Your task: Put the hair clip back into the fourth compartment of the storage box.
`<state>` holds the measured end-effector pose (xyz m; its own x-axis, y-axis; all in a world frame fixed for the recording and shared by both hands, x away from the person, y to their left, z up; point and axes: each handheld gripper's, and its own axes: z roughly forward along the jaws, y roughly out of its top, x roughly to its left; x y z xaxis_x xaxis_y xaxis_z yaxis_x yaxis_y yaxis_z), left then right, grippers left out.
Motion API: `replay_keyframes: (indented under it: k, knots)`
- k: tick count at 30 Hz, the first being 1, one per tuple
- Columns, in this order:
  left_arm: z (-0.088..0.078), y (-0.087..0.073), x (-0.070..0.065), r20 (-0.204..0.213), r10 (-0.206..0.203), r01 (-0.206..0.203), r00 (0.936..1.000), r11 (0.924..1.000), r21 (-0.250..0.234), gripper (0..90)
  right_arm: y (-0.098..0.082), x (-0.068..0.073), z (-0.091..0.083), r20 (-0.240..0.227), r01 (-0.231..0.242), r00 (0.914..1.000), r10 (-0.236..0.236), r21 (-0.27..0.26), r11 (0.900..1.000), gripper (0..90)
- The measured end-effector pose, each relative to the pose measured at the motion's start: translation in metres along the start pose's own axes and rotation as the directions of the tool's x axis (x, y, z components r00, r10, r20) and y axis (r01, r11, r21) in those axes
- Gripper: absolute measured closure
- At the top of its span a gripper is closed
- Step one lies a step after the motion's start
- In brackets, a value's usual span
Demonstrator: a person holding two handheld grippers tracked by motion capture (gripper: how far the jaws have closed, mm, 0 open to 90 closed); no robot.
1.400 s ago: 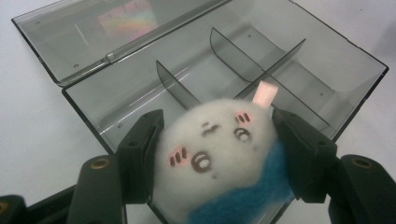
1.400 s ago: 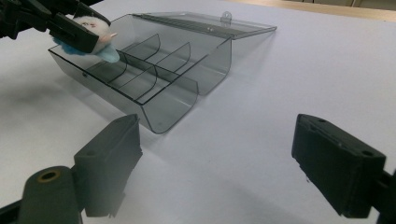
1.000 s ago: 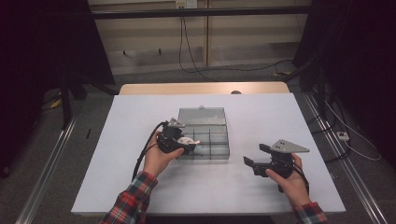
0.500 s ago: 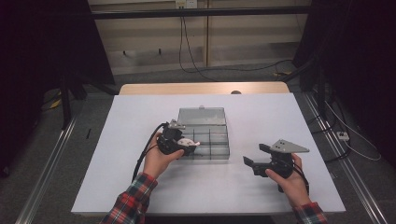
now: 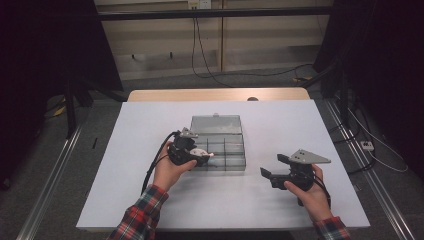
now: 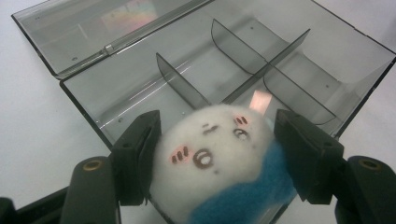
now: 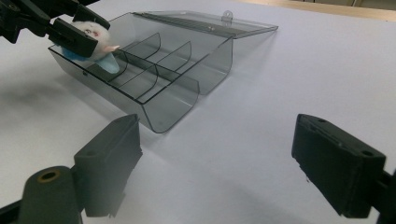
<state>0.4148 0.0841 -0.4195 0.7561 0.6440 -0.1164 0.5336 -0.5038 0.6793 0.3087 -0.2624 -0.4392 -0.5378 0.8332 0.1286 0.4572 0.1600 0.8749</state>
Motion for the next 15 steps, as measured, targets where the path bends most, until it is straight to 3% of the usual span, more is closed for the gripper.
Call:
replay_keyframes:
  k: [15]
  knots:
    - [-0.0007, -0.0008, -0.0006, 0.006, 0.002, -0.002, 1.0, 1.0, 0.009, 31.1, 0.0, 0.0, 0.0, -0.002, 0.004, 1.0, -0.004, -0.002, 1.0, 15.0]
